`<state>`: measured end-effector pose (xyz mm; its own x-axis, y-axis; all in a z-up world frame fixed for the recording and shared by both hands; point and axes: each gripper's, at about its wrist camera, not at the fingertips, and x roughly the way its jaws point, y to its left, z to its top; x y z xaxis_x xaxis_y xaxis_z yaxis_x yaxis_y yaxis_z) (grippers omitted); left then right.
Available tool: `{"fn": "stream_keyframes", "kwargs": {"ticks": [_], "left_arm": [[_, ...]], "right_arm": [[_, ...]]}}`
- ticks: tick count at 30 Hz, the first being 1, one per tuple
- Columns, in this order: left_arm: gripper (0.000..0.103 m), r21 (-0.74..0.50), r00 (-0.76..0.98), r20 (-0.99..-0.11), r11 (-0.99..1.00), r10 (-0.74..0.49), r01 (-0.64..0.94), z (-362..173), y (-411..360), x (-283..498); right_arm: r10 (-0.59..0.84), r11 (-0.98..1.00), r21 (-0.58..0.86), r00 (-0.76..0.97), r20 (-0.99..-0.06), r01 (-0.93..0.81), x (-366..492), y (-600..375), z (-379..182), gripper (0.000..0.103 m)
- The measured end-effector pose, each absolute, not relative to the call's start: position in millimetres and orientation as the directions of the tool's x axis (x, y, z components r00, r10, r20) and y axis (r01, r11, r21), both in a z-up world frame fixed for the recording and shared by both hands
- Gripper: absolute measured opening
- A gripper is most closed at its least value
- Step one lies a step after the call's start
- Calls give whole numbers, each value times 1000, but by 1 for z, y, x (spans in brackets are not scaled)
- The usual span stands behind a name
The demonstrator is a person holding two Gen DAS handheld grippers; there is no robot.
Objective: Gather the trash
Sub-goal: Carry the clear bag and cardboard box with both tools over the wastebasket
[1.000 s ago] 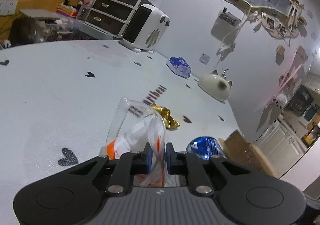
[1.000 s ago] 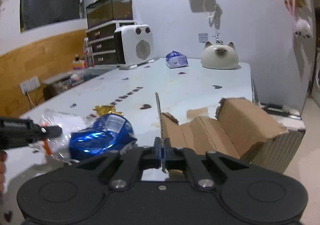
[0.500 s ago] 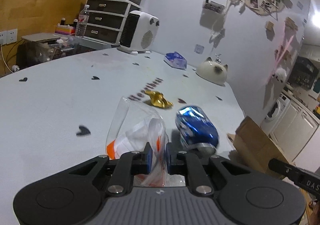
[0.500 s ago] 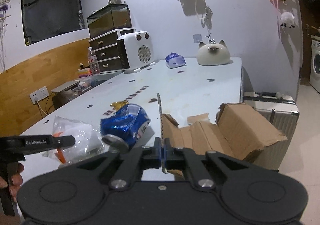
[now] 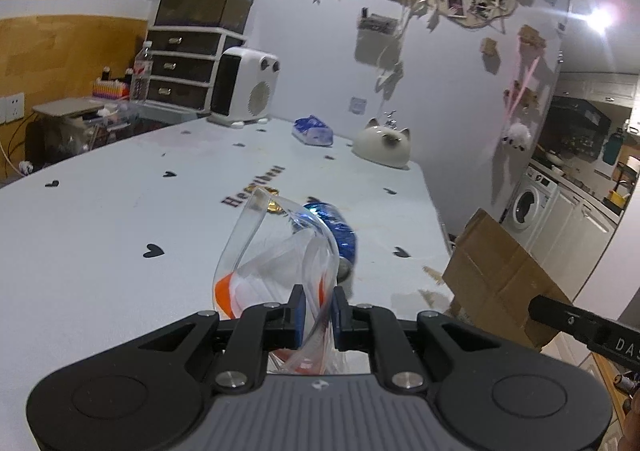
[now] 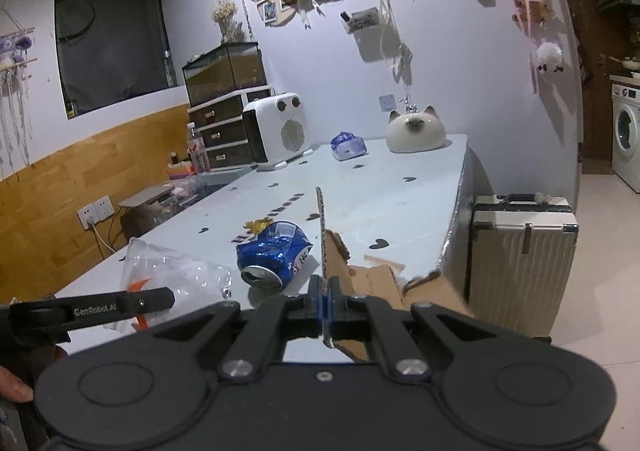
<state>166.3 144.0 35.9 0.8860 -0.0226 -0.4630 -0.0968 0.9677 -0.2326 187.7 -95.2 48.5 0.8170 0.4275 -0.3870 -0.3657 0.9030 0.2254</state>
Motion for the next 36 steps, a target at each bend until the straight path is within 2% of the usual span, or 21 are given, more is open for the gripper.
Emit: {"fn": "stream_keyframes", "kwargs": {"ticks": [11,23,36], "left_arm": [[13,-218,899,-432,976,-74,-24,52,105,134],[13,-207,889,-415,972,-193,114,58,37,119],[13,-200,814,-471,940,-340,277,29,-67,125]], "right_arm": [[400,913,235,843,-359,-333,143,-130,58,2],[310,937,265,893,-327,-228,105,-200,61,2],[173,956,289,907,-385,-59,83,-289,28,2]]}}
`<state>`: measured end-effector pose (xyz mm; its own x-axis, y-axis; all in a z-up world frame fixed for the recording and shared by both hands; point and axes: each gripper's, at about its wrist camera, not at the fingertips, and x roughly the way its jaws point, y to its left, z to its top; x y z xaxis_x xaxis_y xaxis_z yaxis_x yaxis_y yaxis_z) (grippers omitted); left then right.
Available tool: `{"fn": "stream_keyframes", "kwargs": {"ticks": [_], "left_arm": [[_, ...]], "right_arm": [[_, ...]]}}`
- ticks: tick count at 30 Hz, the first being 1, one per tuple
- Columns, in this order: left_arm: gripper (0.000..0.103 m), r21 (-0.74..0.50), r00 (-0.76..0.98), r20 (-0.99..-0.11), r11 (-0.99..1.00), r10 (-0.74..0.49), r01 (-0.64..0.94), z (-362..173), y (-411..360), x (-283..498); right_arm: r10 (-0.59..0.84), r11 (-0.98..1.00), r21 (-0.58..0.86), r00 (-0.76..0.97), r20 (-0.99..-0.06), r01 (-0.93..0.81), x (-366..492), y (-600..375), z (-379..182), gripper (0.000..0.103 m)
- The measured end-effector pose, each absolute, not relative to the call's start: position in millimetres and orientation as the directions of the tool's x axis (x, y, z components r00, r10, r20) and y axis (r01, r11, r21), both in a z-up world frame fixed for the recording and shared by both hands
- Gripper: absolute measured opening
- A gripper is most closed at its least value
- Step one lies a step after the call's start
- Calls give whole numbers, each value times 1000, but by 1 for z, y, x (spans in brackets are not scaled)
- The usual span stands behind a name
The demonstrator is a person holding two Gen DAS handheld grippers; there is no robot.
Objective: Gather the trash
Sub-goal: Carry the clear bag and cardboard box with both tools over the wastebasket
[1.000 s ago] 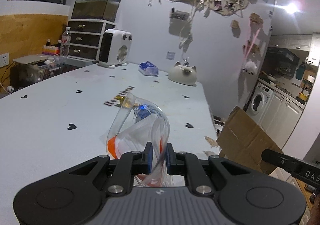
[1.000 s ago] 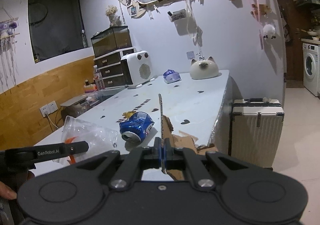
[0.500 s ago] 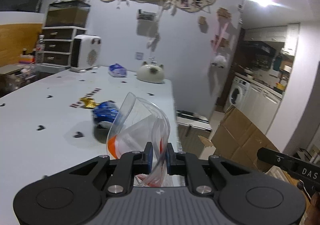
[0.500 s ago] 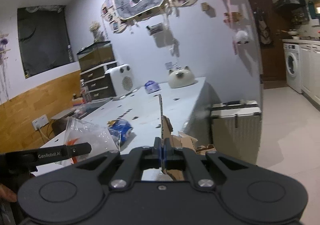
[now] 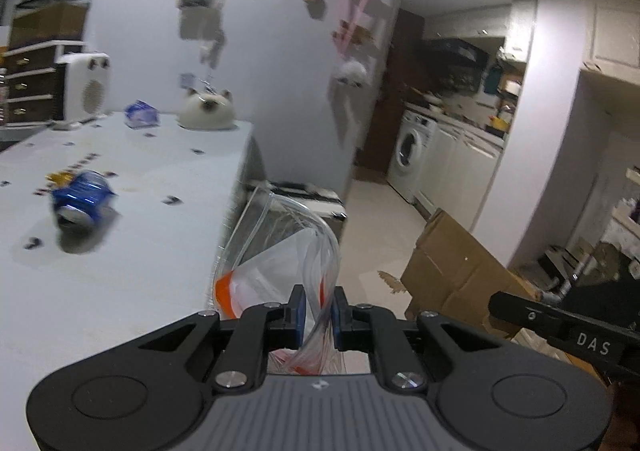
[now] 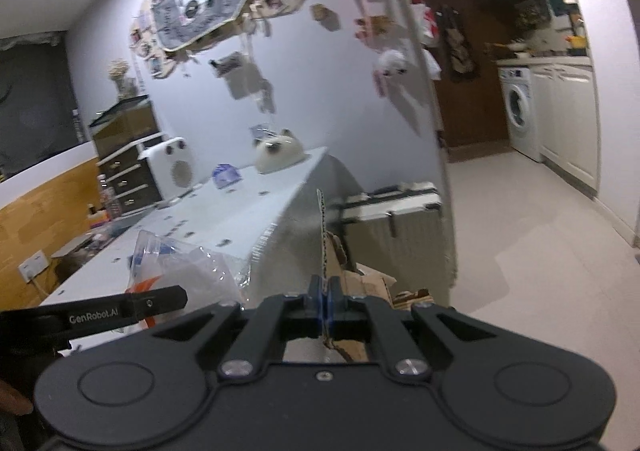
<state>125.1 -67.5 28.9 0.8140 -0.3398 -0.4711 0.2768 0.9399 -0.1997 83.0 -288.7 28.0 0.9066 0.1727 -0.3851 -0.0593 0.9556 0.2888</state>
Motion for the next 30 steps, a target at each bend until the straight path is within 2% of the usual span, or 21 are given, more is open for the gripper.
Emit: {"fn": "stream_keyframes", "kwargs": {"ticks": [10,23,30], "left_arm": [[13,-218,717,-585,925,-379,311,-41,-130,161],[13,-273,523,-777,936,-350,221,-199,-162,249],[13,-282,403,-843,930,-357,235,-272,-169,295]], "right_arm": [[118,935,349,868,-482,67,95,-348,-30,2],[176,860,479,776,-606,179,165,-372,-147,2],[187,808,520,716,-672,277,209,-377,-221,2]]}}
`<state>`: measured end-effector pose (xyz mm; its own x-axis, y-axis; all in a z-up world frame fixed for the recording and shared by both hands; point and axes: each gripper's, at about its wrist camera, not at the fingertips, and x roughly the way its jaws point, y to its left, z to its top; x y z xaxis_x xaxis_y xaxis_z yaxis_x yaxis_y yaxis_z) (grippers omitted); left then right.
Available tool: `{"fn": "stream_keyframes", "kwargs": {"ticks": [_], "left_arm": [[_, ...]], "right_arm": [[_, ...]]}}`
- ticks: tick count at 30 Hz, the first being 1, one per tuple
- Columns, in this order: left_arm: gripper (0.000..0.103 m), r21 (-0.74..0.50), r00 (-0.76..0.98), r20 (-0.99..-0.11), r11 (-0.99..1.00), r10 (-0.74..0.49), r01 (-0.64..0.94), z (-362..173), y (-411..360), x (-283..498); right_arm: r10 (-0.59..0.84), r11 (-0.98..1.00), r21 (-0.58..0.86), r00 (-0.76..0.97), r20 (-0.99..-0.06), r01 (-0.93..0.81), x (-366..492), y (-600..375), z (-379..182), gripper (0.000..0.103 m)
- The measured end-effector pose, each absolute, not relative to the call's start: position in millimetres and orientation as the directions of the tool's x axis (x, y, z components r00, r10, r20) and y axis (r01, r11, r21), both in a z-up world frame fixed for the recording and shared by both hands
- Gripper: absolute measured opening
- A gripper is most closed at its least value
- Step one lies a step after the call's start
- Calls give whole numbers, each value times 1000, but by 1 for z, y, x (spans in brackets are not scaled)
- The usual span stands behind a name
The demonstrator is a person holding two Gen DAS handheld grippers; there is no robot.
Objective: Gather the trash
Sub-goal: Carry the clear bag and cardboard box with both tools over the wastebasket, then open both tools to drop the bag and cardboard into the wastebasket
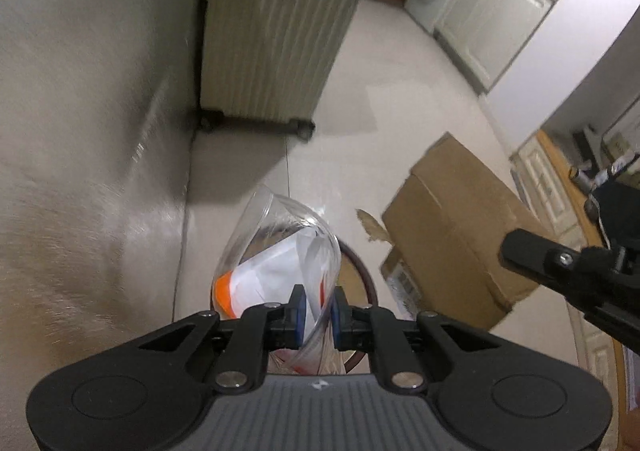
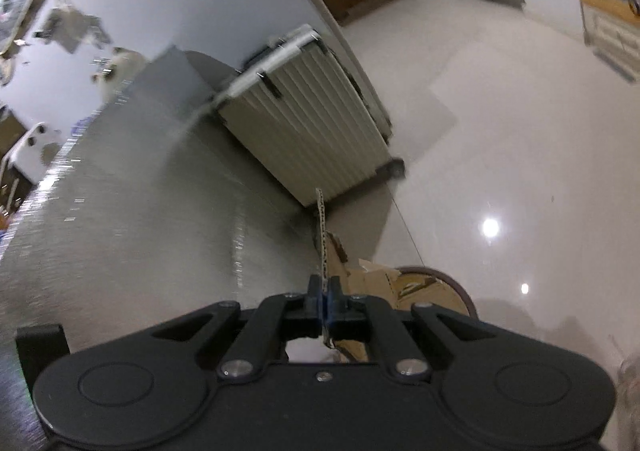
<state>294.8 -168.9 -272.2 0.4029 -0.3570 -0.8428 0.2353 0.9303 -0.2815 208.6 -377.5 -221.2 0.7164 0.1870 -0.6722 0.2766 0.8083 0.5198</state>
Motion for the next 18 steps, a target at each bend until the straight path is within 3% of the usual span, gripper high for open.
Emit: {"fn": "stream_keyframes", "kwargs": {"ticks": [10,12,13,14,15,18], "left_arm": [[13,-306,185,-900,873,-395,379,-366,-201,333],[18,-332,139,-899,854,-415,400,-378,-207,333],[32,-349,108,-900,847,-422,401,-386,-210,333],[54,-347,91,-907,852,-411,393,-392,-210,336],[59,-321,93,-919,863,-384,390,-397,-209,336],[59,-247,105,-947,896,-305,369,-407,-199,340]], "right_arm": [[160,820,449,611,-776,356,245,-391,-292,2],[164,822,446,605,-779,353,252,-393,-297,2],[167,825,444,600,-782,350,256,-393,-300,2],[171,828,442,595,-785,345,260,-393,-303,2],[176,831,438,586,-791,342,264,-392,-306,2],[197,837,434,556,-808,334,273,-386,-316,2]]}}
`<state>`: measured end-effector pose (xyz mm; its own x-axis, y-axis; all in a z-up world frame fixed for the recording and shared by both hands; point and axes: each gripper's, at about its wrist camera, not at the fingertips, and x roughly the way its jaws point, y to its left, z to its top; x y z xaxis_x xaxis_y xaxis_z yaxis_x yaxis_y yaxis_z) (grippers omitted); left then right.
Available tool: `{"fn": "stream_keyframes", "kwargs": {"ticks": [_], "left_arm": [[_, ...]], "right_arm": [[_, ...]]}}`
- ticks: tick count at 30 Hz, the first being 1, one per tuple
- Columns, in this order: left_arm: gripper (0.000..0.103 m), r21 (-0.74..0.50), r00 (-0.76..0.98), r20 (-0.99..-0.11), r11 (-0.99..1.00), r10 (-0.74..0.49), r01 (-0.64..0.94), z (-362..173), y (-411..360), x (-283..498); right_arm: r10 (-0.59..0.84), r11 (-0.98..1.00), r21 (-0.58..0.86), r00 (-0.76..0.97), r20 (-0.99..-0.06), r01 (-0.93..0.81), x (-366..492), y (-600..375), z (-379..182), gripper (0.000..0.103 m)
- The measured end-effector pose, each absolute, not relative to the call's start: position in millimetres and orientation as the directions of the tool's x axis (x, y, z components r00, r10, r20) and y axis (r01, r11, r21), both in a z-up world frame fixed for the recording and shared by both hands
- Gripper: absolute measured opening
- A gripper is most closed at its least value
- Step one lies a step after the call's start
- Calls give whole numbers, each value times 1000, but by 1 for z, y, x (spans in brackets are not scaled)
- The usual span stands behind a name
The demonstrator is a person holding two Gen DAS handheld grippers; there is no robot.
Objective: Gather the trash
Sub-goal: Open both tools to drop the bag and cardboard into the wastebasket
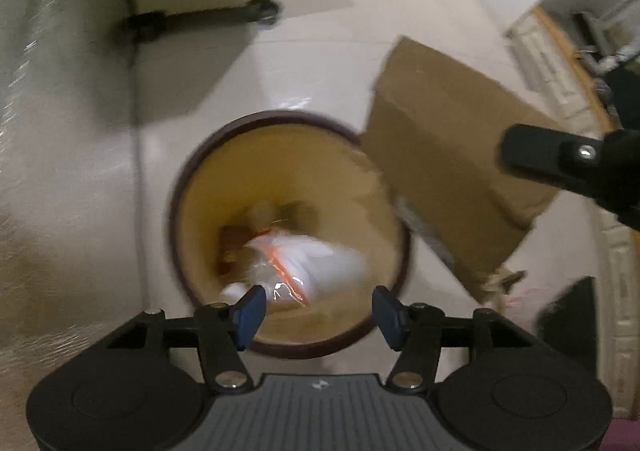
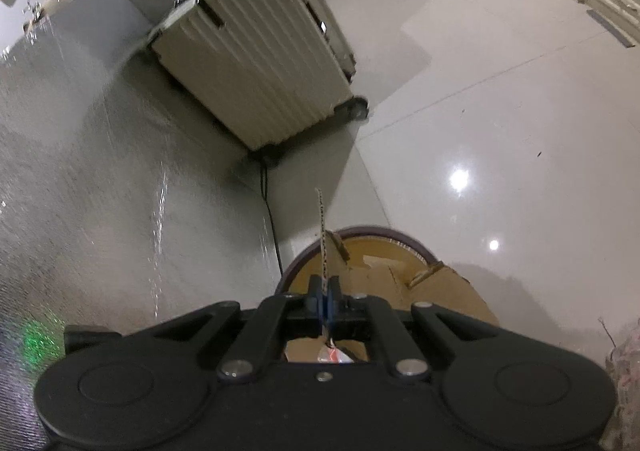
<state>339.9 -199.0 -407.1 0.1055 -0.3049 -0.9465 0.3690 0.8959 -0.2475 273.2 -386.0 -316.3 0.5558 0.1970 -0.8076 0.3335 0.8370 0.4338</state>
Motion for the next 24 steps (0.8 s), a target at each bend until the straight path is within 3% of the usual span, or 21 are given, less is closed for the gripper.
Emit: {"fn": "stream_keyframes", "kwargs": {"ticks": [16,20,22,23,24], "left_arm": [[59,-139,168,-969,960,-183,245,-404,-165,352],[64,-124,174,-970,963,-168,238,-405,-162,355],[71,-111,177,-972,965,-155,237,-407,-161,357],[76,-105,178,-973,966,-149,236,-408,-161,357],[77,-101,179,-973,967,-145,235,-408,-161,357]], "right_arm": [[316,758,546,533,-785,356,296,-381,-347,3],[335,747,556,518,-787,363,304,-379,-360,4],[287,790,485,472,-833,376,308,-375,-368,15],[264,805,447,440,-858,390,309,-374,-374,30],[246,819,414,407,-880,399,311,-373,-378,36]]}}
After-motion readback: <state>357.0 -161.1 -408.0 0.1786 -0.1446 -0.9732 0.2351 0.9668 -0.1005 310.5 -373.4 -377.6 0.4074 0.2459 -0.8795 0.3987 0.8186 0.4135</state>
